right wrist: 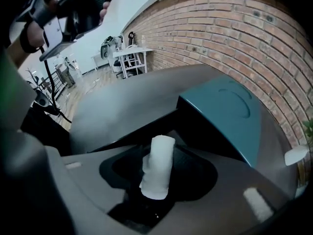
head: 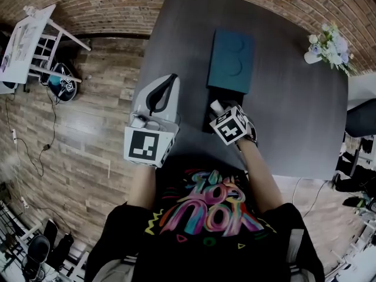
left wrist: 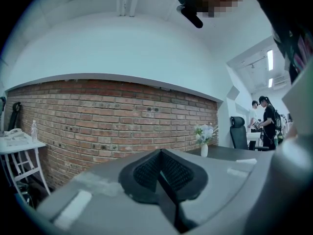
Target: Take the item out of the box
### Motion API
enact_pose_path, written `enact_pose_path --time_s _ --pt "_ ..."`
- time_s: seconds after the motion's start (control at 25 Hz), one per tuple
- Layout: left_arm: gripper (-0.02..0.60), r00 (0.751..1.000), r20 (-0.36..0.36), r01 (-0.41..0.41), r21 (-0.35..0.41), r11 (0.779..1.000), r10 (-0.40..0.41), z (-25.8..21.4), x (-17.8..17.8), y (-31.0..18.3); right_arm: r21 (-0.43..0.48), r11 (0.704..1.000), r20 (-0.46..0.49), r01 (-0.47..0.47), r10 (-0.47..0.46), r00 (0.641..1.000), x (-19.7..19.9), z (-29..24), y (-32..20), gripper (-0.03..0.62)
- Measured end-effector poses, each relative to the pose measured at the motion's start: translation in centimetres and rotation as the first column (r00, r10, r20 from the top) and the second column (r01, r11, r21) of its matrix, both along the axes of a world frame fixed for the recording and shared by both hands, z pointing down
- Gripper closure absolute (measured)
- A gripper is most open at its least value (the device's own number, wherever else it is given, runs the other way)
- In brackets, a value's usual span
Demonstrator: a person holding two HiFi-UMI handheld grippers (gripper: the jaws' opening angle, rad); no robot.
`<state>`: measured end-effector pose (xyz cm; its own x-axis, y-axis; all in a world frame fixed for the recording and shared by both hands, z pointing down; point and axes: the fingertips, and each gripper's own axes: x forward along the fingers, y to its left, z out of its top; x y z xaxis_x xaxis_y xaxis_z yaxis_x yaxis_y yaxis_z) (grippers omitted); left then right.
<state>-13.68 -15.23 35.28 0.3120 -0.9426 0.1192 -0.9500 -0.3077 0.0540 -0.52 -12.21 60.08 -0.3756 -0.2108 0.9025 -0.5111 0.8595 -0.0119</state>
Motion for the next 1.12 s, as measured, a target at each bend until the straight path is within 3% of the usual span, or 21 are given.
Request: enact_pose_path --time_s 0.52,1.12 --pt "0.58 1.0 0.015 -0.001 0.007 1.0 0.001 0.1 0.0 0.1 0.057 0.998 -0.068 0.013 -0.009 0.998 0.7 0.5 -0.6 0.456" --pt "0.58 1.0 0.016 0.005 0.008 1.0 -0.005 -0.5 0.0 0.3 0.084 0.996 0.002 0.013 -0.013 1.0 0.6 -0.6 -0.5 0.467"
